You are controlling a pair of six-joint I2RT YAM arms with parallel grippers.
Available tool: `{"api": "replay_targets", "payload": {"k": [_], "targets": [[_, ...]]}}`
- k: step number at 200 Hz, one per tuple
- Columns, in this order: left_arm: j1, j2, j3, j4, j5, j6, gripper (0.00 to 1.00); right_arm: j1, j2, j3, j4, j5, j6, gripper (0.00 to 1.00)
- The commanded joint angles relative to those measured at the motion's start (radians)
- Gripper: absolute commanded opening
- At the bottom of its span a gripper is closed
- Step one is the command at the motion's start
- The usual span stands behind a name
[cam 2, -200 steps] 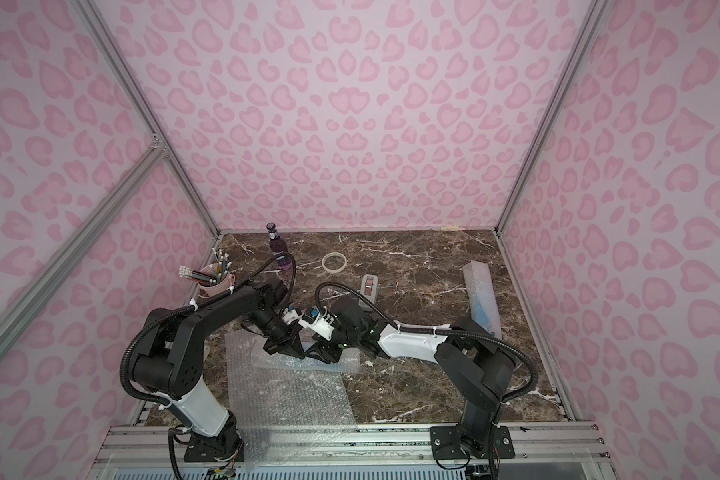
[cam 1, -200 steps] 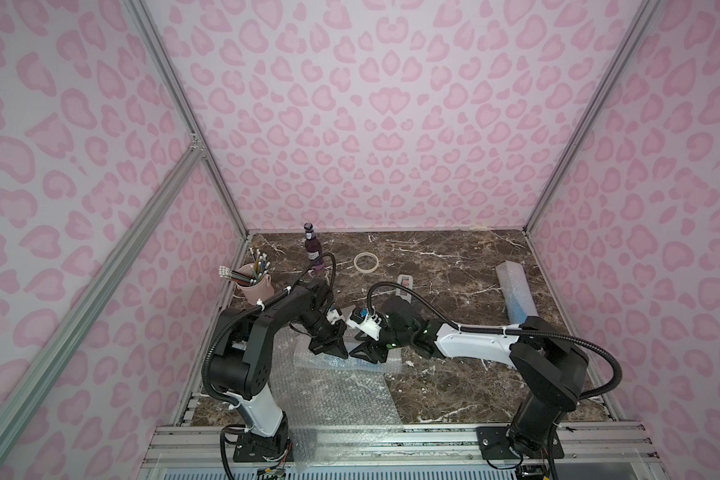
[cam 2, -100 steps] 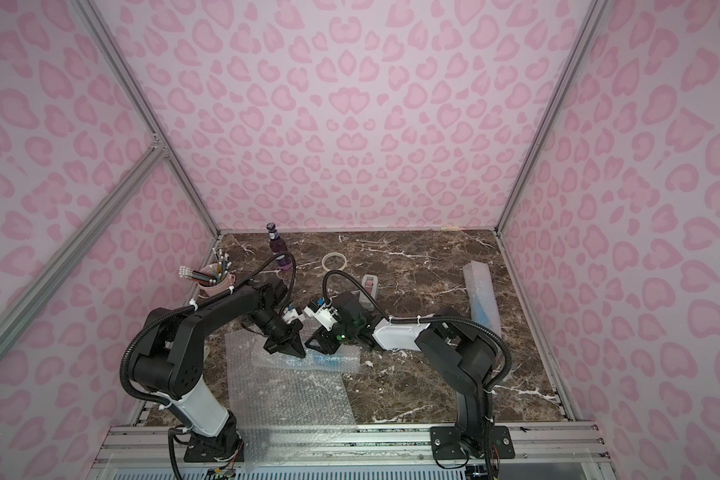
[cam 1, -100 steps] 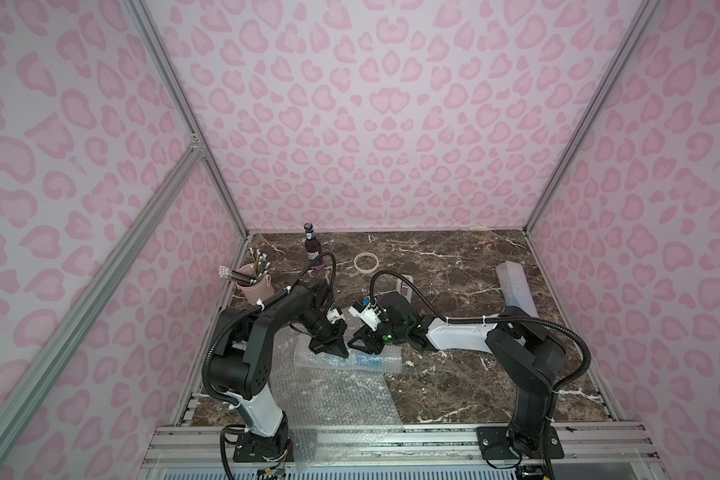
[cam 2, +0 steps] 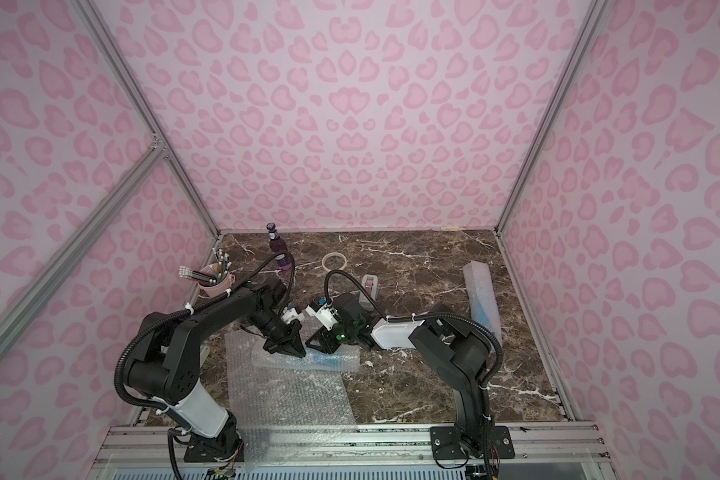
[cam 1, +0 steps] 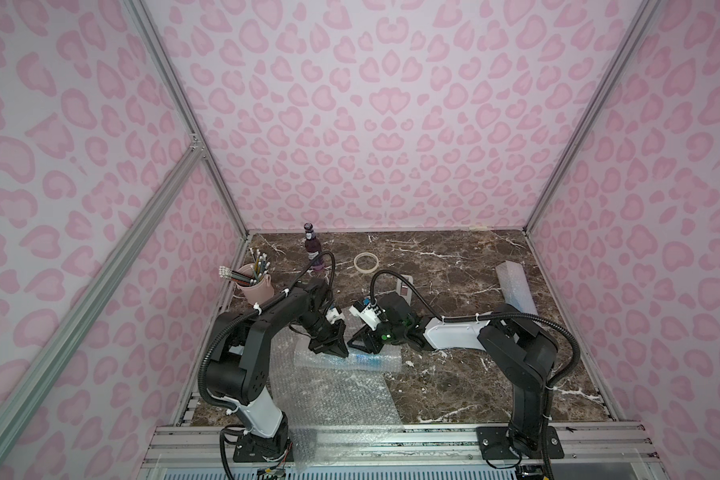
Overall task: Wrap wine bottles in bubble wrap
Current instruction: Stick the tape on the bubble wrap.
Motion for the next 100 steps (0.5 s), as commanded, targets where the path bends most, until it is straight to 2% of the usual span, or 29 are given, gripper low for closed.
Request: {"api": "replay_targets", "payload": {"k": [1, 62, 100], "targets": [[-0.001, -0.011, -0.011, 0.023, -0.050, -0.012, 0.13, 0.008, 0.016, -0.008, -0.111, 0.050, -0.042, 0.38], [-0.003, -0.110, 0.019, -0.085, -0.106, -0.009, 0.25, 0.016, 0.018, -0.005, -0.123, 0.012, -0.075, 0.38], [-0.002, -0.169, 0.087, -0.221, -0.244, 0.014, 0.32, 0.018, 0.019, 0.003, -0.124, 0.007, -0.079, 0.38]]}}
